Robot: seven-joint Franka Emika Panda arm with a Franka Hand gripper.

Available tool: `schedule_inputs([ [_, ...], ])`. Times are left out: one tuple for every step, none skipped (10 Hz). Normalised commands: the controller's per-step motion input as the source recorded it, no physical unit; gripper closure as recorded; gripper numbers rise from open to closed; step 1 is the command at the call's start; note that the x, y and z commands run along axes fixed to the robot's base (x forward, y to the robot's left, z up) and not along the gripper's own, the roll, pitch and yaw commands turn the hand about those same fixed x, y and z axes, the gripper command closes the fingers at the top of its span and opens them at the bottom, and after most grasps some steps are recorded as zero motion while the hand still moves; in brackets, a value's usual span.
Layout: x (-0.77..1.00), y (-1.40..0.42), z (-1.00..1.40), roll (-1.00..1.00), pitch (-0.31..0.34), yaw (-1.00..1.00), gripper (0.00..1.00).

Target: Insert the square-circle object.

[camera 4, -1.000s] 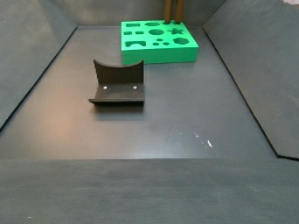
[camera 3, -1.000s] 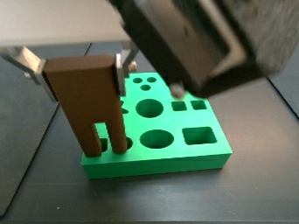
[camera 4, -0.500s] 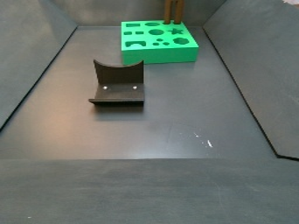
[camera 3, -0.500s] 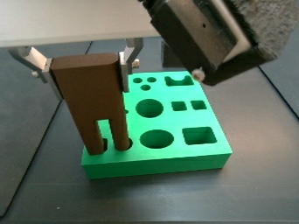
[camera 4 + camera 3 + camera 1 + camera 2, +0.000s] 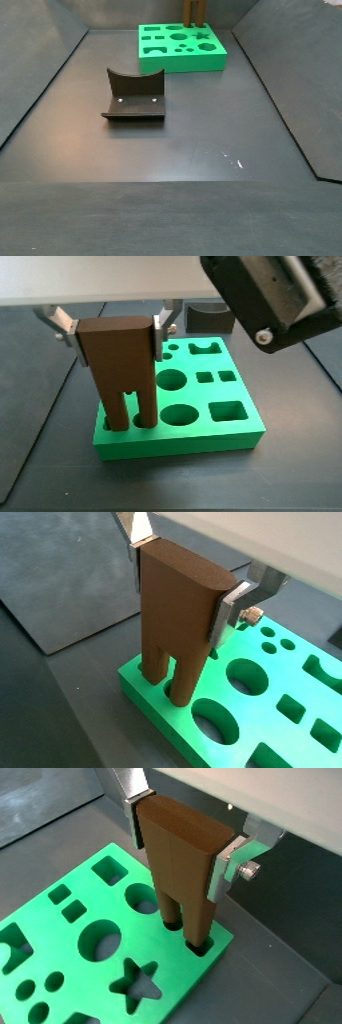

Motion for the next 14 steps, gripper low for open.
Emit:
schedule_inputs([
  [-0.30,0.06,-0.20,0.00,-0.066,0.00,1.00],
  [-0.43,0.07,-0.08,-0.04,-0.096,0.00,1.00],
  [-0.41,0.00,0.00,-0.09,-0.136,0.00,1.00],
  [-0.35,0.00,0.01,-0.06,-0.110,0.00,1.00],
  [-0.17,0.00,0.00,0.00,-0.044,0.00,1.00],
  [0.03,-0.01,-0.30,0.00,0.000,-0.03,1.00],
  [0.18,-0.01,-0.60,0.03,0.000,-0.27,1.00],
  [0.25,0.00,-0.65,0.09,0.024,-0.39,1.00],
  [0.24,0.00,-0.73,0.11,0.046,-0.33,1.00],
  [0.20,0.00,-0.74,0.14,0.050,-0.21,1.00],
  [0.18,-0.01,-0.62,0.16,0.059,-0.07,1.00],
  [0.18,0.00,-0.44,0.15,0.063,0.00,1.00],
  [0.19,0.00,-0.24,0.00,0.027,0.00,1.00],
  [0.13,0.06,-0.04,-0.09,0.036,-0.04,1.00],
])
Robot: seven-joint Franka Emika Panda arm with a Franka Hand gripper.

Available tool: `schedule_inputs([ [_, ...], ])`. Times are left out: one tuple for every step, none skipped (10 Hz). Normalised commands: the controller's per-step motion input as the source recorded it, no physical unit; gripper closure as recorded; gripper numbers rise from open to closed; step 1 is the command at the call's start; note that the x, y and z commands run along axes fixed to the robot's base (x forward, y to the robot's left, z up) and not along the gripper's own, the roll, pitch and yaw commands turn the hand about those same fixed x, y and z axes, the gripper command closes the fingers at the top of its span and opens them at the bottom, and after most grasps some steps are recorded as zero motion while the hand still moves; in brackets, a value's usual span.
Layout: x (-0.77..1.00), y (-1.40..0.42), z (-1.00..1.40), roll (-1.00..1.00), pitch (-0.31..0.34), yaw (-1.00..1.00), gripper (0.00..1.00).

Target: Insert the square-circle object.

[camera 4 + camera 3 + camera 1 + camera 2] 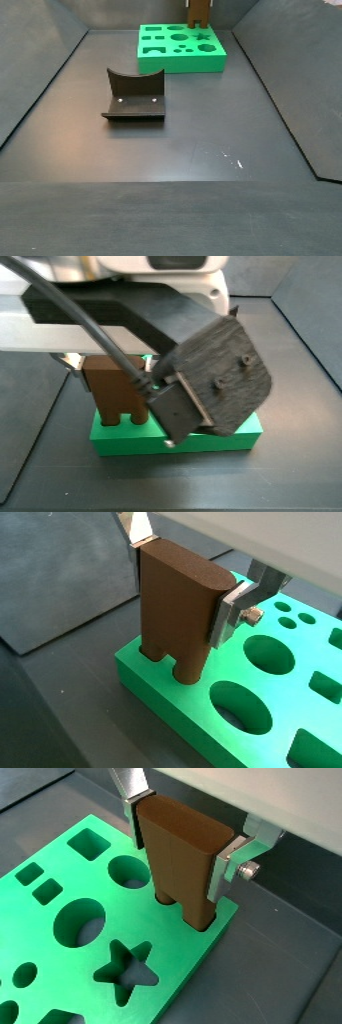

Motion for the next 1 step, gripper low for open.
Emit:
schedule_inputs([
  [0.00,0.00,0.00,0.00,0.000,0.00,1.00],
])
